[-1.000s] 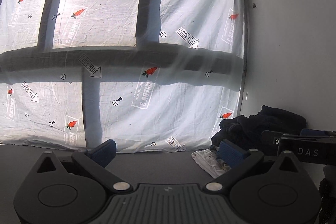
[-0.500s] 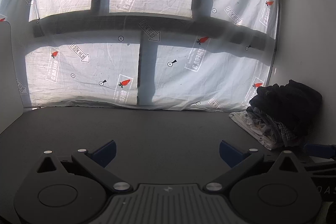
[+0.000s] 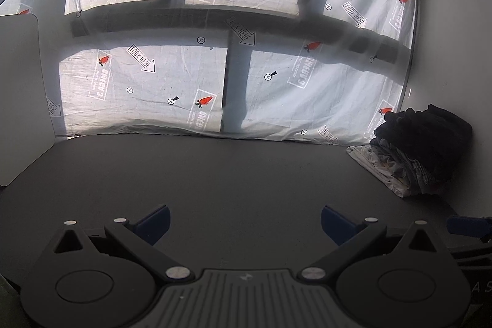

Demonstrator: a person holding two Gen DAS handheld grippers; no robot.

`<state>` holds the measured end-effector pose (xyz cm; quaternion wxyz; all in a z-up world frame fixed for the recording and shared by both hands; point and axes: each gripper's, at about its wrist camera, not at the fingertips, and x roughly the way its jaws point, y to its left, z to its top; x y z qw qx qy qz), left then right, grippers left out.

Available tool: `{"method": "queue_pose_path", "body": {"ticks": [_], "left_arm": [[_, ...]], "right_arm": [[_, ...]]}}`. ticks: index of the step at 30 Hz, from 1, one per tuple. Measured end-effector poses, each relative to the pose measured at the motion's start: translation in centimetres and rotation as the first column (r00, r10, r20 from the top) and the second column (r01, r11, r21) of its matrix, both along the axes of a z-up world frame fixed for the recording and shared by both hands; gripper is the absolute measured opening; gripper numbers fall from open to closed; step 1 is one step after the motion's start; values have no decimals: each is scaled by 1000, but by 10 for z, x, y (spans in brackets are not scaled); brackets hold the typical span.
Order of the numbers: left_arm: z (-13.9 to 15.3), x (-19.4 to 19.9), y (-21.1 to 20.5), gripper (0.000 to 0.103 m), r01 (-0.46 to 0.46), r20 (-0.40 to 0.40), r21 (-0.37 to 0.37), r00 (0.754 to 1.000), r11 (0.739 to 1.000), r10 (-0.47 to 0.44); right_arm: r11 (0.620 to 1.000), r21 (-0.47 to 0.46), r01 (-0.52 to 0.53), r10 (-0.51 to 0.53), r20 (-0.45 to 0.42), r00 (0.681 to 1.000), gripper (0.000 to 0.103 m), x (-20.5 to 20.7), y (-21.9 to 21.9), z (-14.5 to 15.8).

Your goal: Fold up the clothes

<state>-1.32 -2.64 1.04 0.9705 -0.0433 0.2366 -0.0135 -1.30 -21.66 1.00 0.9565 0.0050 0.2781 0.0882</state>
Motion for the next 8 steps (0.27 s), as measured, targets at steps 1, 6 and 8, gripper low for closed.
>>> {"method": "queue_pose_path", "body": {"ticks": [1, 6, 8], "left_arm": [[0, -1, 1, 103, 5, -2, -5, 1000, 1000, -5], [0, -5, -2, 103, 15, 2, -2, 1000, 1000, -15], [0, -7, -4, 103, 19, 3, -1, 1000, 1000, -19]], "right_arm": [[1000, -1, 5, -5, 1, 1000, 103, -2, 0, 0], [1000, -5, 17, -17, 5, 1000, 103, -9, -2, 0], [1000, -4, 18, -18, 5, 1000, 103, -10, -4, 0]]}}
